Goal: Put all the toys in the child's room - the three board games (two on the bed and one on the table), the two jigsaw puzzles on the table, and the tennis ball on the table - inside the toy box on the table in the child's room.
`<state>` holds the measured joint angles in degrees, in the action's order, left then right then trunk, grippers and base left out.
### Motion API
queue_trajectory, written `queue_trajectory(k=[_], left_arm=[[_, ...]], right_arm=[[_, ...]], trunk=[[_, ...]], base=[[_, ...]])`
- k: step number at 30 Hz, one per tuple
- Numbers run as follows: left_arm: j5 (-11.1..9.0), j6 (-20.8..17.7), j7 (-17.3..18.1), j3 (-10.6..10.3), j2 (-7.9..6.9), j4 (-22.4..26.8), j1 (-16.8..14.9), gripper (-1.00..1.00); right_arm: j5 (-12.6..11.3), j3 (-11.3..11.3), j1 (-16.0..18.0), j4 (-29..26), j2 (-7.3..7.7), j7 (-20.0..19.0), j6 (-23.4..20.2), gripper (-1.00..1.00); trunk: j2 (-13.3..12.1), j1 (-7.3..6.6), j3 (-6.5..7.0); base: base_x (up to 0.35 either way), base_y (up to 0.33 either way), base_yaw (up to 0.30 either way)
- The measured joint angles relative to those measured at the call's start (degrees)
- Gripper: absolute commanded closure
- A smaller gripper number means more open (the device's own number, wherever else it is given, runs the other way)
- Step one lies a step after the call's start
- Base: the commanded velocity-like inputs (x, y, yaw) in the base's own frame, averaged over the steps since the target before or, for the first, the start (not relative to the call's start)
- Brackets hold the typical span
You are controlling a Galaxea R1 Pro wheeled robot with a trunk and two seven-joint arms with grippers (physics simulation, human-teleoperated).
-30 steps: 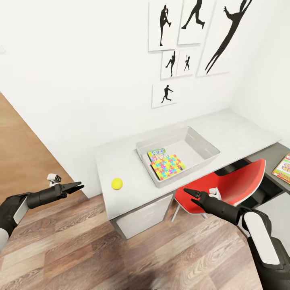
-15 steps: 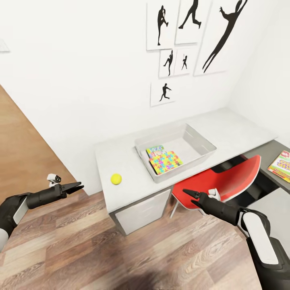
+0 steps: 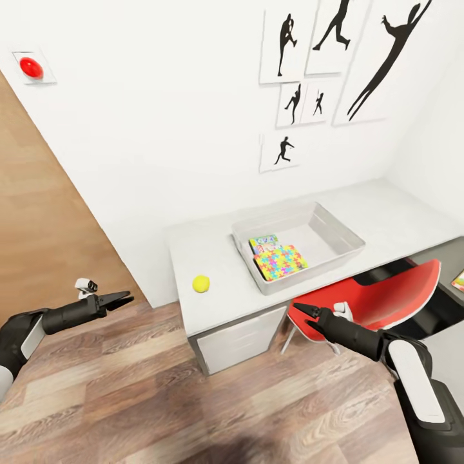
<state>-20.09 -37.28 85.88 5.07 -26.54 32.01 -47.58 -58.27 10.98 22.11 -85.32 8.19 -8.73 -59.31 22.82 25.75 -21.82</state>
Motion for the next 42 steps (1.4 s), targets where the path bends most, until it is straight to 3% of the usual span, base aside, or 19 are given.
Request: queue_trajectory(k=[6, 14, 42], left_arm=[[0.1, 0.1, 0.0, 0.0, -0.04, 0.0, 0.0, -1.0], [0.0, 0.1, 0.0, 0.0, -0.07, 0.0, 0.0, -1.0], [0.2, 0.0, 0.2, 0.2, -0.27, 0.0, 0.0, -1.0]], right_arm=[[-0.1, -0.4, 0.0, 0.9, -0.15, -0.1, 3.6, -1.0], [0.0, -3.4, 0.0, 2.0, -0.17, -0.2, 5.8, -1.0], [0.0, -3.7, 0.0, 2.9, 0.27, -0.6, 6.0, -1.0]], trunk=[[0.0, 0.0, 0.08], [0.0, 0.0, 0.1], [0.0, 0.0, 0.65]], base=[[0.0, 0.0, 0.057], [0.0, 0.0, 0.008], [0.0, 0.0, -0.053]])
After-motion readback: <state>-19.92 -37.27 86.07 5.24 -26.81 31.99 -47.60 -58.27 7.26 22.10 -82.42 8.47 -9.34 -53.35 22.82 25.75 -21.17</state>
